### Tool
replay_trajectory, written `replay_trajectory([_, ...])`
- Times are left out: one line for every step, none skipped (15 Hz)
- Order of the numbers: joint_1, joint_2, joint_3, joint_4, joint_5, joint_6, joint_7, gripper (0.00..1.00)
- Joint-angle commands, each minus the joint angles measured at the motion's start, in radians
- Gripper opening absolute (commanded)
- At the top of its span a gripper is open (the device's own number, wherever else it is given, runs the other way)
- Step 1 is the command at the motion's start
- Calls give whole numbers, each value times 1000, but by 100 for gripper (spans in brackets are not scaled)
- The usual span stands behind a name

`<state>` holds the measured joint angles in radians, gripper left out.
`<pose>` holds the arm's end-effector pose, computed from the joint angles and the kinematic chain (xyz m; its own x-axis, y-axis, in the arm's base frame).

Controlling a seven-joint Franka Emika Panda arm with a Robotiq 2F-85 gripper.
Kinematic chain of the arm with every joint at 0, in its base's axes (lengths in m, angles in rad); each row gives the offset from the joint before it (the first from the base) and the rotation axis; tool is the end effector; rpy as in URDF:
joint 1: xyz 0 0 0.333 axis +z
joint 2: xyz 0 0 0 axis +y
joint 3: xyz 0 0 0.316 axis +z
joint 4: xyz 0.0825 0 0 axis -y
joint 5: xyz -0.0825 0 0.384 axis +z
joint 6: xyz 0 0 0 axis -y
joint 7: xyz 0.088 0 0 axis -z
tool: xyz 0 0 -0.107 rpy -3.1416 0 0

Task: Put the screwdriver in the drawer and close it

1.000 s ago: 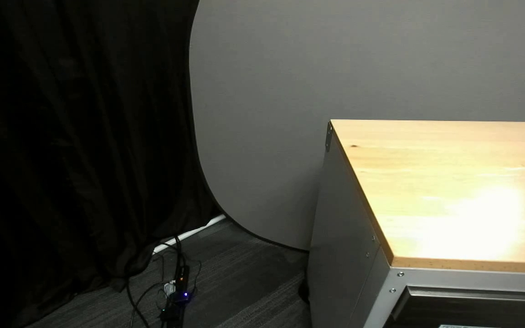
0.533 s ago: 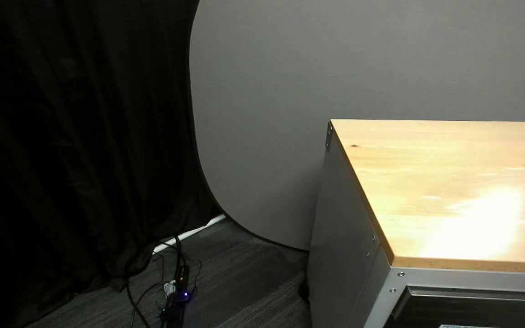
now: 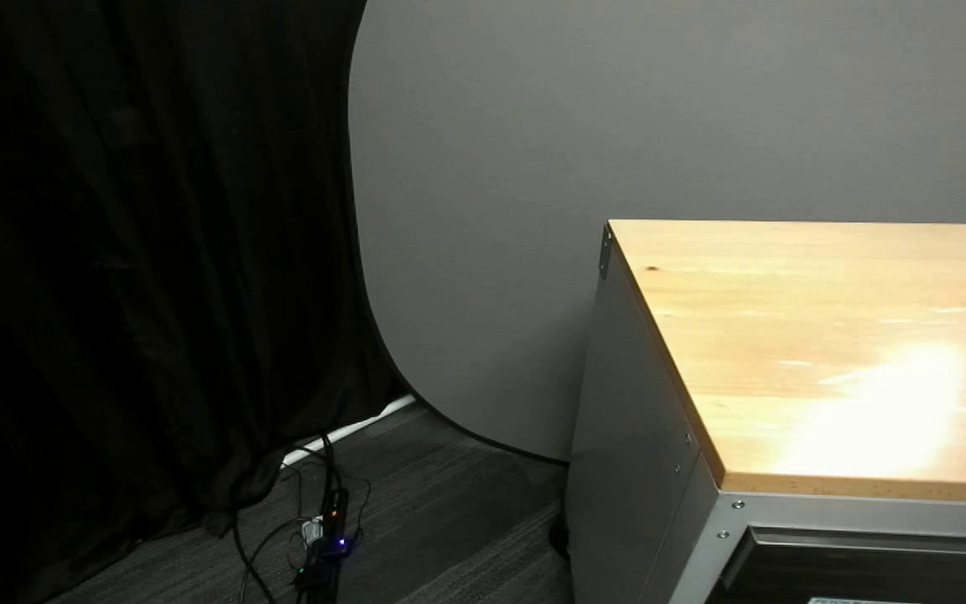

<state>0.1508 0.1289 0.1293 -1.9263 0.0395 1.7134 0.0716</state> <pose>0.5258 0.1533 0.4004 0.9221 0.1898 -0.3372 0.1919 -0.9810 -0.0275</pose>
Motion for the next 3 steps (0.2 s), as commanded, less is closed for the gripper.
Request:
replay_trajectory([-1, 0, 2, 3, 0, -2, 0, 100])
replay_trajectory([-1, 1, 2, 0, 0, -2, 0, 100])
replay_trajectory([-1, 3, 1, -2, 0, -2, 0, 100])
